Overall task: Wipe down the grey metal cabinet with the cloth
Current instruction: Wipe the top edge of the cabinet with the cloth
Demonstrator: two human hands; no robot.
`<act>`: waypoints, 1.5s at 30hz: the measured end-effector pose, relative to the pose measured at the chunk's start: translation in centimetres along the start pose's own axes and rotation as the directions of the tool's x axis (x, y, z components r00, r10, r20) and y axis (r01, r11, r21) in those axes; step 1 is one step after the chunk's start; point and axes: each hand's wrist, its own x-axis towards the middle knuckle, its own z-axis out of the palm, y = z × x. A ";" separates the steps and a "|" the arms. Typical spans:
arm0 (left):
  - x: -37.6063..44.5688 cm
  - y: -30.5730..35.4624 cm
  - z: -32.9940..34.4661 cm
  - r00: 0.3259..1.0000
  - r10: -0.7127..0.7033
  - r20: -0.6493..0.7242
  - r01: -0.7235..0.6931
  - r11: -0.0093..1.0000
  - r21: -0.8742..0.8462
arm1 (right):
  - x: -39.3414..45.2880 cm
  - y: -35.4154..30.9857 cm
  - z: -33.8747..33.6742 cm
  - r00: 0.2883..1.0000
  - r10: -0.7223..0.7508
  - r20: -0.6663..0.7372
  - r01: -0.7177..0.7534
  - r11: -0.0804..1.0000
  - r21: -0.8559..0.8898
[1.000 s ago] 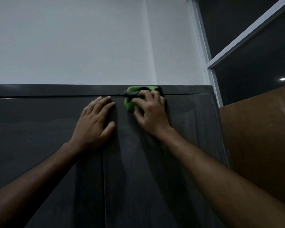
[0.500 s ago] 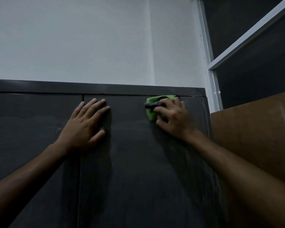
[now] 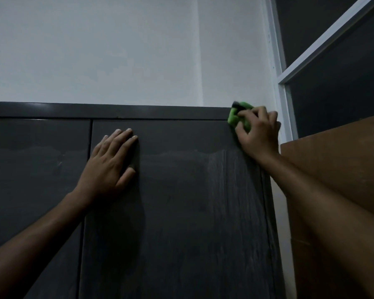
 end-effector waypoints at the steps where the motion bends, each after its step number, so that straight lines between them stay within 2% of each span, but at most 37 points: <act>1: 0.0 -0.1 0.1 1.000 0.004 -0.004 -0.004 1.000 0.006 | 0.7 -0.7 0.3 0.997 0.072 -0.015 -0.072 0.997 0.008; 2: -0.1 -0.1 0.1 1.000 0.002 -0.009 -0.002 1.000 0.009 | 1.0 -1.8 0.5 0.999 0.050 -0.015 -0.050 0.999 0.007; 4: -0.1 0.0 0.3 1.000 -0.004 -0.019 0.004 1.000 0.019 | 0.2 -3.4 0.7 0.984 -0.172 0.041 0.171 0.985 0.023; 6: -0.2 0.0 0.4 1.000 -0.003 -0.023 0.004 1.000 0.027 | -1.9 -2.8 0.1 0.913 -0.386 0.131 0.382 0.923 0.050; 8: -0.1 -0.1 0.5 1.000 -0.002 -0.021 0.002 0.999 0.032 | -3.2 -0.3 -0.8 0.884 -0.436 0.167 0.437 0.899 0.033; 9: -0.1 -0.2 0.5 1.000 -0.003 -0.020 0.003 0.999 0.035 | -3.0 1.0 -1.2 0.911 -0.384 0.152 0.388 0.922 0.007; 11: -0.1 -0.3 0.5 1.000 -0.006 -0.020 0.007 0.999 0.041 | -1.0 2.6 -1.4 0.986 -0.157 0.062 0.157 0.988 -0.005; 13: -0.1 -0.2 0.6 1.000 -0.003 -0.018 0.004 0.999 0.044 | 1.2 2.0 -0.9 1.000 0.019 0.010 -0.019 1.000 0.019; 15: -0.2 -0.2 0.5 1.000 -0.006 -0.013 0.007 0.999 0.044 | 1.0 0.2 -0.4 0.999 -0.034 0.025 0.033 0.999 0.023; 18: -0.1 0.0 0.2 1.000 -0.009 0.000 0.009 0.999 0.041 | -3.3 0.7 -0.7 0.944 -0.305 0.125 0.301 0.952 0.046; 19: -0.1 0.1 0.1 1.000 -0.009 0.003 0.009 0.999 0.038 | -4.5 1.8 -1.1 0.927 -0.343 0.153 0.341 0.939 0.034; 20: -0.1 0.2 0.1 1.000 -0.011 0.001 0.011 0.999 0.035 | -4.7 3.0 -1.3 0.932 -0.330 0.152 0.332 0.943 0.012; 22: -0.1 0.4 0.1 1.000 -0.020 -0.006 0.020 0.999 0.030 | -2.9 3.9 -1.3 0.986 -0.138 0.097 0.139 0.990 -0.005; 24: -0.2 0.7 0.3 0.999 -0.030 -0.012 0.031 0.999 0.026 | -1.4 2.6 -0.7 0.999 0.026 0.038 -0.027 0.999 0.021; 25: -0.2 0.7 0.3 0.999 -0.034 -0.013 0.034 0.999 0.024 | -1.6 1.6 -0.4 0.999 0.012 0.031 -0.013 0.999 0.034; 28: -0.3 0.5 0.3 0.999 -0.027 -0.018 0.027 0.999 0.026 | -5.3 0.9 -0.3 0.959 -0.269 0.093 0.261 0.962 0.082; 30: -0.4 0.3 0.5 1.000 -0.021 -0.020 0.022 0.999 0.029 | -7.1 2.9 -1.0 0.935 -0.329 0.131 0.324 0.944 0.058; 34: -0.4 0.3 0.9 0.999 -0.026 -0.028 0.028 0.999 0.038 | -3.7 3.7 -1.3 0.998 -0.031 0.056 0.030 0.999 0.027; 35: -0.4 0.2 1.0 0.999 -0.029 -0.033 0.030 0.999 0.041 | -3.2 3.0 -1.1 0.999 -0.010 0.048 0.008 0.999 0.036; 37: -0.5 0.1 1.1 0.999 -0.033 -0.038 0.035 0.998 0.046 | -4.3 1.5 -0.6 0.989 -0.130 0.069 0.127 0.990 0.053; 39: -0.5 -0.1 1.1 0.999 -0.030 -0.036 0.032 0.998 0.051 | -7.4 1.5 -0.7 0.924 -0.357 0.135 0.351 0.934 0.068; 41: -0.4 -0.1 1.1 0.999 -0.029 -0.035 0.031 0.998 0.055 | -8.9 3.3 -1.2 0.873 -0.455 0.175 0.455 0.890 0.041; 42: -0.4 0.1 1.1 0.999 -0.036 -0.038 0.038 0.998 0.054 | -8.3 3.8 -1.4 0.895 -0.412 0.172 0.416 0.909 0.015; 44: -0.4 0.3 1.1 0.998 -0.048 -0.043 0.050 0.997 0.050 | -6.2 3.4 -1.3 0.976 -0.189 0.105 0.192 0.981 -0.015; 45: -0.4 0.4 1.1 0.998 -0.050 -0.044 0.053 0.997 0.051 | -5.6 2.6 -0.9 0.994 -0.090 0.066 0.090 0.996 -0.007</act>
